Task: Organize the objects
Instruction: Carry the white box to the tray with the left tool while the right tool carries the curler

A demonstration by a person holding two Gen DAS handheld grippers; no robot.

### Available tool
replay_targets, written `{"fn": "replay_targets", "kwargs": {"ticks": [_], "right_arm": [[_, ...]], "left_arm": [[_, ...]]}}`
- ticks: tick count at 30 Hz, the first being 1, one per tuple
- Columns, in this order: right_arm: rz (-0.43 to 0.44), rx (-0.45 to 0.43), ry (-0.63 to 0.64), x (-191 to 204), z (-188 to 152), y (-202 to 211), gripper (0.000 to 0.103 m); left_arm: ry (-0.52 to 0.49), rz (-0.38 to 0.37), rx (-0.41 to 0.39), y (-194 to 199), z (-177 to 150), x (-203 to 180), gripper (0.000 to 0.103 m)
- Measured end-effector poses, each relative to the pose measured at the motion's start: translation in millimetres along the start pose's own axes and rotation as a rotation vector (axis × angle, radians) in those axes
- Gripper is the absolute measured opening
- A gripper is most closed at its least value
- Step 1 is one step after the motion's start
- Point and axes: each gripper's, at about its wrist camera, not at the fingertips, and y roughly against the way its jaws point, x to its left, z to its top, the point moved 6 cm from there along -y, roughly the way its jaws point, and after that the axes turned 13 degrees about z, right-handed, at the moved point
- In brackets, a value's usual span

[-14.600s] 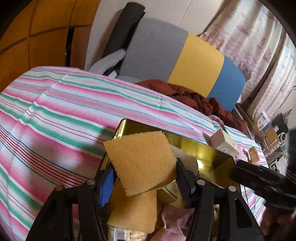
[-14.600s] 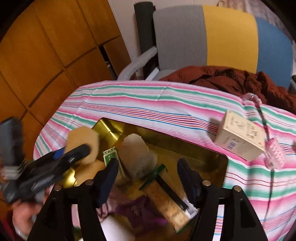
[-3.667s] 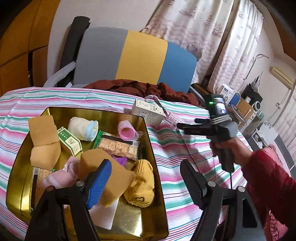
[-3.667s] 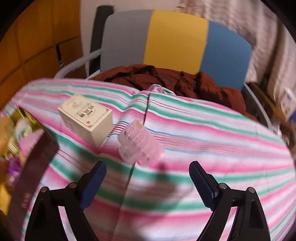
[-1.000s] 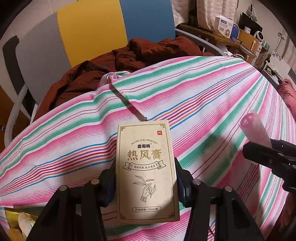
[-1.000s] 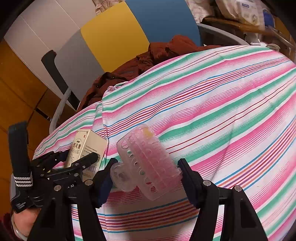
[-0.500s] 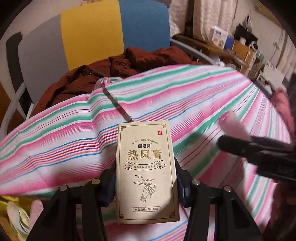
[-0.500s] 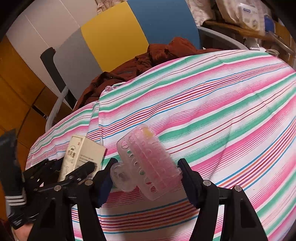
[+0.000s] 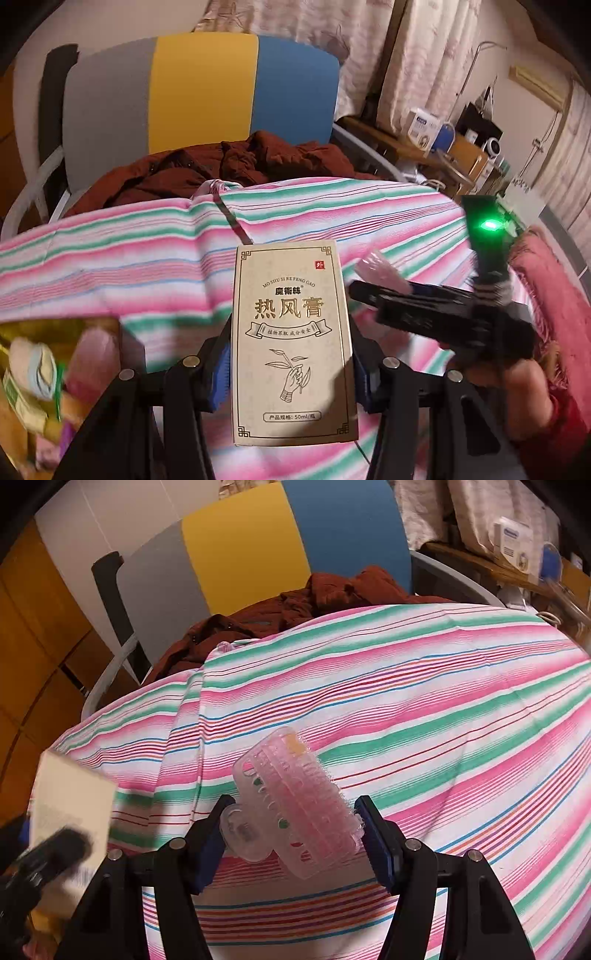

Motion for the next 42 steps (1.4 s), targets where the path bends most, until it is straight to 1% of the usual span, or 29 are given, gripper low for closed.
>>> {"fn": "replay_targets", "kwargs": {"ticks": [3,7,14,17,22,24,27,29,32,35,36,38,40,42], "right_arm": [[0.004,-0.002,0.025,6,-2,-1,0.067],[0.015,-0.008,0.088,20,-5,-1,0.067],[0.058,0.009,0.191,52,-19,-8,0.067],[0.055,0.021,0.226,65,-25,-9,0.067],[0.114,0.020,0.243,100,-30,2,0.067],[0.151,0.027,0.268,124,-35,5,0.067],[0.197,0.034,0.314,161,-43,6,0.067],[0.229,0.038,0.346,187,-48,6,0.067],[0.265,0.052,0.392,222,-55,2,0.067],[0.287,0.070,0.435,254,-63,-4,0.067],[0.295,0.077,0.443,261,-65,-6,0.067],[0.305,0.094,0.460,276,-70,-9,0.067],[0.317,0.110,0.465,288,-76,-12,0.067],[0.324,0.120,0.464,294,-80,-16,0.067]], "left_arm": [[-0.006,0.002,-0.031,18,-12,2,0.052],[0.013,0.006,-0.065,39,-30,12,0.052],[0.084,0.027,-0.074,60,-59,49,0.052],[0.137,0.052,-0.082,70,-68,79,0.052],[0.236,0.108,-0.102,84,-75,132,0.052],[0.285,0.124,-0.113,91,-78,160,0.052],[0.335,0.150,-0.115,95,-80,188,0.052],[0.349,0.164,-0.108,95,-81,204,0.052],[0.389,0.134,-0.106,99,-82,221,0.052],[0.417,0.140,-0.111,103,-82,234,0.052],[0.462,0.085,-0.109,107,-84,239,0.052],[0.531,0.005,-0.117,116,-86,246,0.052],[0.550,-0.005,-0.127,124,-85,250,0.052],[0.545,-0.007,-0.145,130,-84,254,0.052]]}}
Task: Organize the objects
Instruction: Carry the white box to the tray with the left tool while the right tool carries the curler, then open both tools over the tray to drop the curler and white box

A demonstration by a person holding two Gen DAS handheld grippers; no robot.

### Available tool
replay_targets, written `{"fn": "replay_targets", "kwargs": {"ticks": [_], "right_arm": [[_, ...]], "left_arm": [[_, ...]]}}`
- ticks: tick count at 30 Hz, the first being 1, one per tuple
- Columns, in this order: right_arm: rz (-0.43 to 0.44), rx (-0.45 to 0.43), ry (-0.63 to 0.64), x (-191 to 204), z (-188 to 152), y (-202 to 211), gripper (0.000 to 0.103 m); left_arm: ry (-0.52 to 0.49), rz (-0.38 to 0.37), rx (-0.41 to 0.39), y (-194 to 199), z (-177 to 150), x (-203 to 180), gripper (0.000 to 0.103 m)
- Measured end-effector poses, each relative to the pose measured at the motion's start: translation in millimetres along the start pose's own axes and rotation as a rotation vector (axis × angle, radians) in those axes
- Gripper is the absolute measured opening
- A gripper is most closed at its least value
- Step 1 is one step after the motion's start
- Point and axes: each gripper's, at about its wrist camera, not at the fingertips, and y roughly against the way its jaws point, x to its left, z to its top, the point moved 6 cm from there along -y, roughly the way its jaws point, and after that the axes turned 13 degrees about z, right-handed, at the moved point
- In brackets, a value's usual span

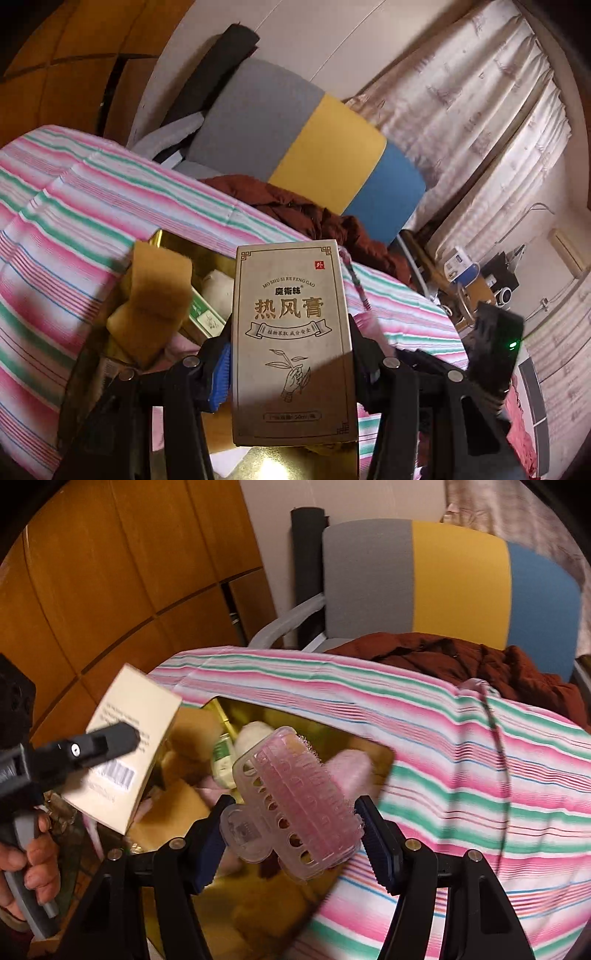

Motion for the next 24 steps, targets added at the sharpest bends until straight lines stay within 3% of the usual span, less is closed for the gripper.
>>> {"fn": "replay_targets", "kwargs": {"ticks": [7,12,20,24], "right_arm": [[-0.006,0.020,-0.036,7,-1,-18,0.067],[-0.007,0.049,-0.047,7,1,-32,0.067],[0.025,0.057,-0.106,8,6,-58,0.069],[0.065,0.019,-0.197,2,9,-57,0.083]], "left_arm": [[0.065,-0.029,-0.016,5,16,18,0.052],[-0.046,0.119,-0.026,-8,20,24,0.052],[-0.194,0.302,0.095,-57,0,39,0.052],[-0.273,0.357,0.141,-71,-8,38,0.054]]}}
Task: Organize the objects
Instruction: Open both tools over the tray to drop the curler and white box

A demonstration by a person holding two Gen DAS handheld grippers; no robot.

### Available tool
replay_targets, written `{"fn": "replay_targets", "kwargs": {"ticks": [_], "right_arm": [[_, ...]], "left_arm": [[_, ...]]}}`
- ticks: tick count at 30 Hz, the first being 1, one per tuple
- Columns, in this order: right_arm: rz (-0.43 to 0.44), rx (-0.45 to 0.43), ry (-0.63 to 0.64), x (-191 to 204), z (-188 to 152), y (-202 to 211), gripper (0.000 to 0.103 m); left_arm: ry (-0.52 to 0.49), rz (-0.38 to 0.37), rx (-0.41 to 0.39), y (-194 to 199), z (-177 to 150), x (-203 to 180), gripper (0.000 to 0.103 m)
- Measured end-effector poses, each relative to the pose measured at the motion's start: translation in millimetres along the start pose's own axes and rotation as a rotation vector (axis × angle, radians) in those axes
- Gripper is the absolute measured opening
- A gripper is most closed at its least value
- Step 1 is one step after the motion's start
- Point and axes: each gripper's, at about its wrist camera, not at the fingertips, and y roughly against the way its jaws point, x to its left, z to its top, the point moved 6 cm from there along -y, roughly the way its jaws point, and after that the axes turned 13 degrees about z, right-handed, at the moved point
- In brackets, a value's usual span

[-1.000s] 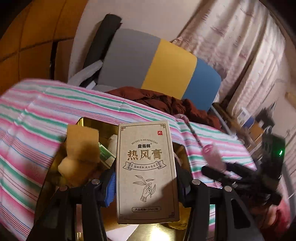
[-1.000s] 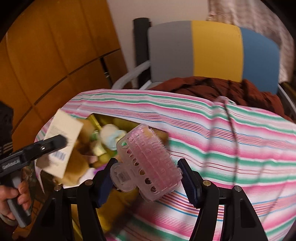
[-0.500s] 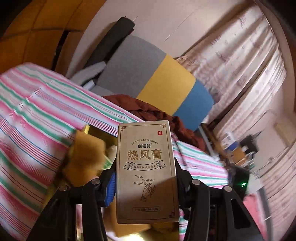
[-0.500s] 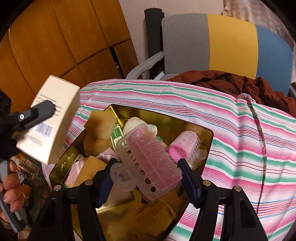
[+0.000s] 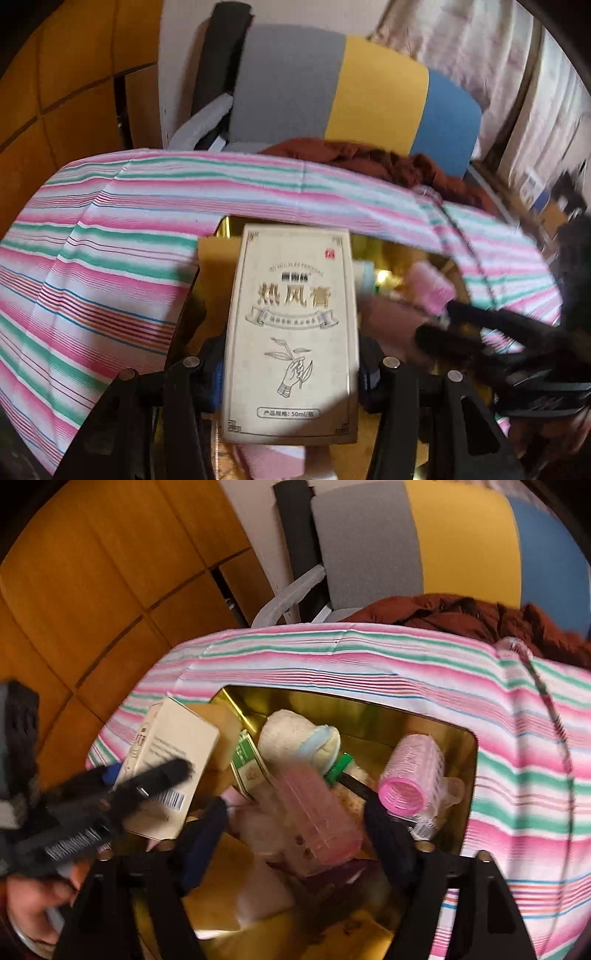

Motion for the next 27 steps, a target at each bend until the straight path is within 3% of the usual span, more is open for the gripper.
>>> {"fn": "replay_targets", "kwargs": {"ticks": [3,6,15,21,27], "right_arm": [[0.034,-0.026,-0.061,-4,-2,12,0.086],[0.032,-0.056,-0.067,-4,-9,29,0.086],[-0.024,-0.076,-0.032,5,-32,56,0.090],[-0.066,-0.064,-0.048,13,-44,60,0.091],[-0.126,-0.065,-0.032,26,-60,70,0.102]], "left_arm": [[-0.005,0.018,0.032,-4,-4,1,0.065],[0.033,-0.016,0.016,2,-5,3,0.075],[0.131,-0.016,-0.050,36,-9,16,0.075],[0.087,0.007,-0.114,74,-26,6,0.075],[0.071,0.018,-0.128,99,-47,0,0.075]]}}
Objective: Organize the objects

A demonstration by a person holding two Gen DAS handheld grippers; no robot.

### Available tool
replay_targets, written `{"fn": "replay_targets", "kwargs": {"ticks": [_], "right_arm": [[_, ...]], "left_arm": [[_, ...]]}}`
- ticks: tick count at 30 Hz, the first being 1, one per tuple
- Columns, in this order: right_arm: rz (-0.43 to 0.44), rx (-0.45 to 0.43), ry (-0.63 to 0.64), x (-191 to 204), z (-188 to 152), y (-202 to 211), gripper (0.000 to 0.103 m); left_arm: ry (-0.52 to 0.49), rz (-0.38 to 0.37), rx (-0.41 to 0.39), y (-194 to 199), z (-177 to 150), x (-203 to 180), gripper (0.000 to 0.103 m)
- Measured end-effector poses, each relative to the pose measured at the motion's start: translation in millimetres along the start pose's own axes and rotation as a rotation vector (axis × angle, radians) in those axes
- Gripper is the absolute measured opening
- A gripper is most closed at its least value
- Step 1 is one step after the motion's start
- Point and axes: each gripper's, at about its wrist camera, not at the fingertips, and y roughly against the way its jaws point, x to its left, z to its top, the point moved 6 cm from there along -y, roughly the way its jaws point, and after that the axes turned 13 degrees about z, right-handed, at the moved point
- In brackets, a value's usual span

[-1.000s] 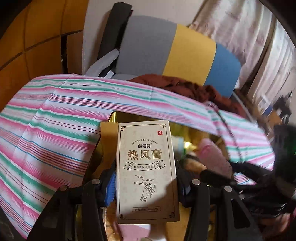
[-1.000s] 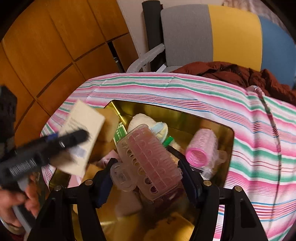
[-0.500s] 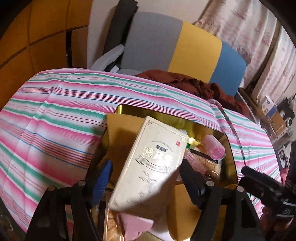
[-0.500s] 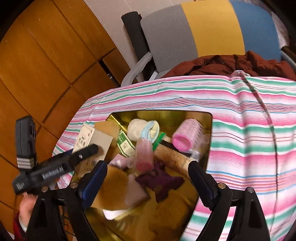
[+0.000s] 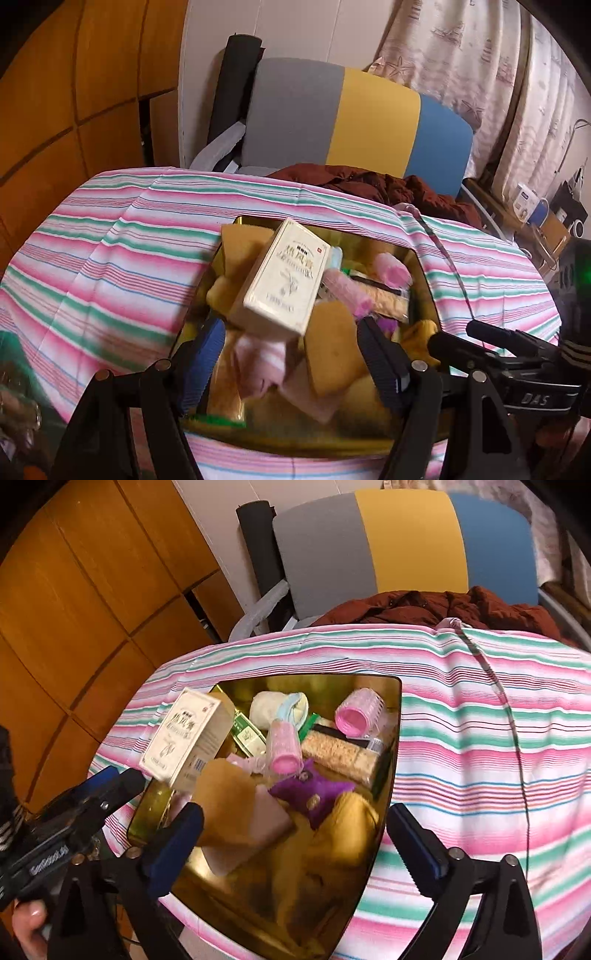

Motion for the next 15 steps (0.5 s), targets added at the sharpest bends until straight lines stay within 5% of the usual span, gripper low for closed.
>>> {"fn": "replay_targets", "kwargs": {"ticks": [7,15], "right_arm": [[-0.032,-0.017,-0.009,6,-12,11,0.103],[-0.116,0.016,0.006,15,-22,17,0.103]], "left_arm": [[-0.021,0.083,-0.020,16,-11,3,0.075],[0.026,0.060,0.028,20,-27,7,0.075]]}}
